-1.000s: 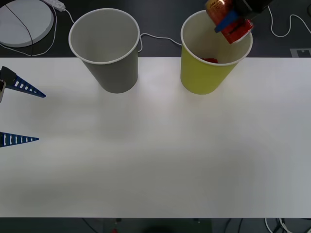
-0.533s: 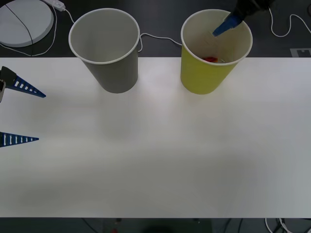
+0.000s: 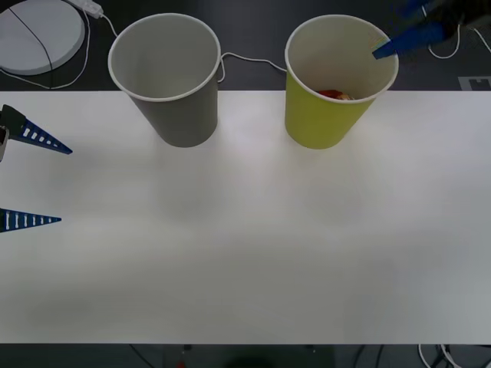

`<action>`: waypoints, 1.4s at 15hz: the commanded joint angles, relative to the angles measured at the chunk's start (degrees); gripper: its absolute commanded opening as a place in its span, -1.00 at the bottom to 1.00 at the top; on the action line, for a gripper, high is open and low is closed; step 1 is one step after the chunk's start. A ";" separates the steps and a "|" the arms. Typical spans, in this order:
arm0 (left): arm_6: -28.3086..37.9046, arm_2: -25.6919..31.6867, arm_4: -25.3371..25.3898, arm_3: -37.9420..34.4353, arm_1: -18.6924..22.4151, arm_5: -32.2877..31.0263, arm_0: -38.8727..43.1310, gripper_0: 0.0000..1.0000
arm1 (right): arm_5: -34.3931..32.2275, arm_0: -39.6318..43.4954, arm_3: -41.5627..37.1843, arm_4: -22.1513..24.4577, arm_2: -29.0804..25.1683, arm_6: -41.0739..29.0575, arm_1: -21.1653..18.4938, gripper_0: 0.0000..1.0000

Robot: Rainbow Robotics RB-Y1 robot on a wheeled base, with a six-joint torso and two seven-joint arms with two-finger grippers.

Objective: Put the can into the green bin and the plastic bottle into the gray bin

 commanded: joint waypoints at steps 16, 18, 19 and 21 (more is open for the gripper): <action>0.00 0.00 0.00 0.00 0.00 0.00 0.00 1.00 | 0.00 42.76 -12.20 -22.09 -24.95 43.71 -8.78 1.00; 0.00 0.00 0.00 0.00 0.00 0.00 0.00 1.00 | 0.00 46.19 -12.02 -22.71 -25.57 47.93 -7.47 1.00; 0.00 0.00 0.00 0.00 0.00 0.00 0.00 1.00 | 0.00 47.33 -11.67 -22.71 -26.10 49.60 -6.59 1.00; 0.00 0.00 0.00 0.00 0.00 0.00 0.00 1.00 | 0.00 49.53 -10.61 -22.62 -26.80 53.03 -4.92 1.00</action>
